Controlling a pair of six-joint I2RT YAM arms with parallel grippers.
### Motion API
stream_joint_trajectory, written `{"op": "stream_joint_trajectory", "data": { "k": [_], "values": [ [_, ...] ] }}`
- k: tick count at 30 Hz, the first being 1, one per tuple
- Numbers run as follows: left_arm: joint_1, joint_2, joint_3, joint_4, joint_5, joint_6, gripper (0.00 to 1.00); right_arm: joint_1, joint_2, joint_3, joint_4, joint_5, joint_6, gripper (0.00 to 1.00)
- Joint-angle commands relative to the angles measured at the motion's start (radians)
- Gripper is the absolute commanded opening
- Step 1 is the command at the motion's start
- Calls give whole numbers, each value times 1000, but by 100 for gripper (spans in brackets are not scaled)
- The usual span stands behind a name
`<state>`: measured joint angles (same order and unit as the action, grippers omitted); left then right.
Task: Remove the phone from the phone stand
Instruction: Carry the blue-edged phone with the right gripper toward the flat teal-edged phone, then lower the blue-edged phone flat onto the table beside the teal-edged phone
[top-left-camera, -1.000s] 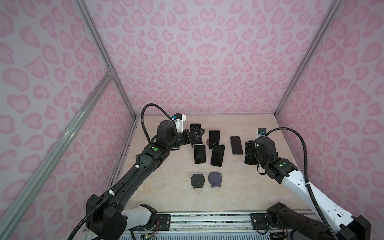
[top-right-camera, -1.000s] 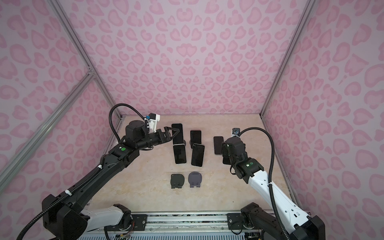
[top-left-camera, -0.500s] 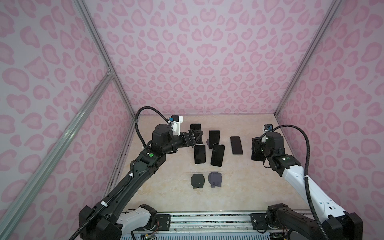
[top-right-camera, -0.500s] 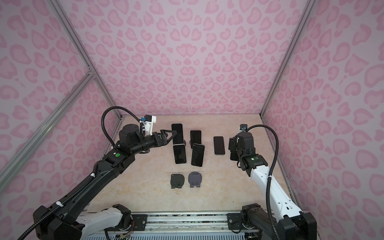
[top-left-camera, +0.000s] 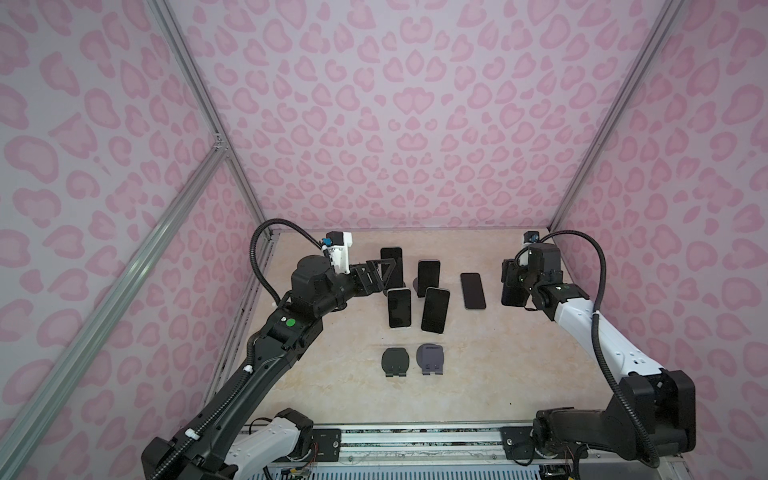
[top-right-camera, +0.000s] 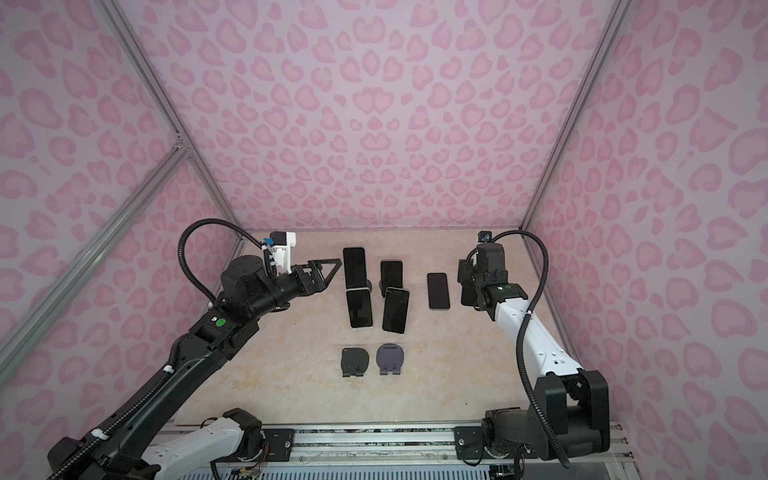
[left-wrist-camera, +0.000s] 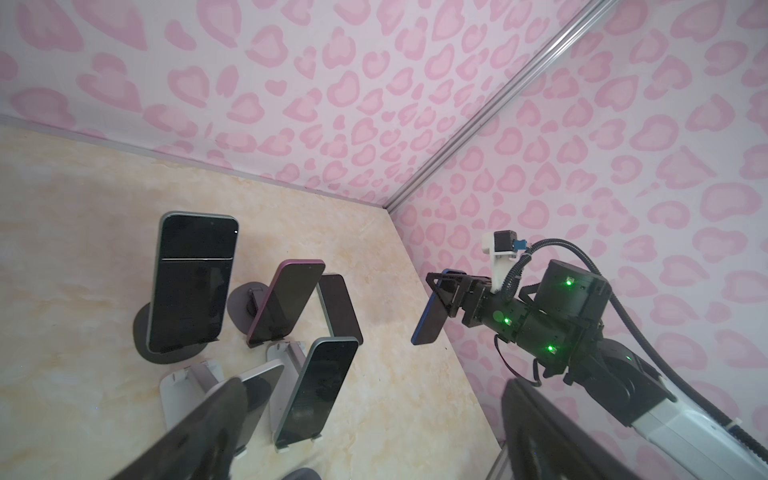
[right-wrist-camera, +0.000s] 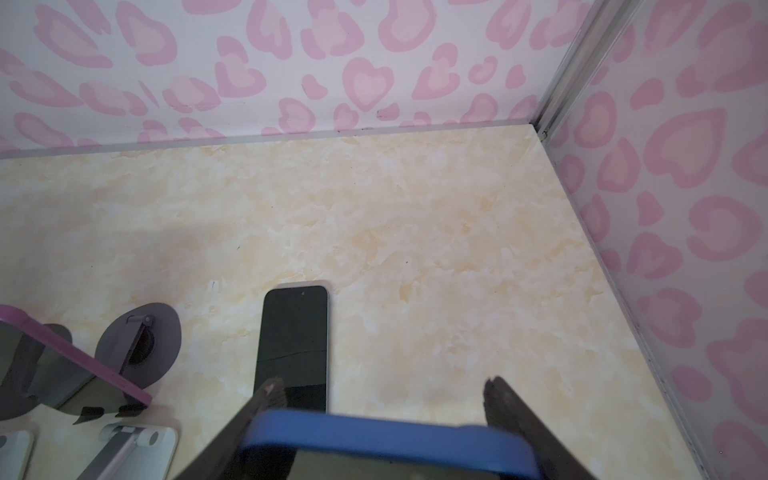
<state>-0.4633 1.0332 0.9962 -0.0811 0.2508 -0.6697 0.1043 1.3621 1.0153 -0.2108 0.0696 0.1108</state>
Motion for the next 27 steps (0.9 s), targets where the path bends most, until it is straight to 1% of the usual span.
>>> {"op": "stream_joint_trajectory", "data": {
  "k": [1,4,9,12,16,21,23,25,27],
  "values": [
    [7,-17,-14,-2,-143,20,99,-6,49,36,8,16,-42,63],
    [24,-11,-20,-4,-158,6,99,-11,116,72,8,10,-60,63],
    [56,13,-13,-5,-120,-16,99,-29,231,140,-29,18,-108,63],
    [72,29,-16,-2,-105,-22,99,-49,296,180,-57,22,-103,63],
    [94,49,-11,-3,-79,-41,100,-63,376,233,-85,-18,-106,63],
    [111,62,-9,-6,-75,-35,100,-65,474,310,-144,-45,-154,62],
    [120,69,-7,-7,-67,-39,100,-65,491,327,-150,-44,-158,62],
    [130,77,-4,-10,-61,-45,100,-67,506,333,-138,-70,-164,62],
    [138,81,-4,-5,-50,-48,99,-73,546,372,-180,-95,-171,62]
  ]
}}
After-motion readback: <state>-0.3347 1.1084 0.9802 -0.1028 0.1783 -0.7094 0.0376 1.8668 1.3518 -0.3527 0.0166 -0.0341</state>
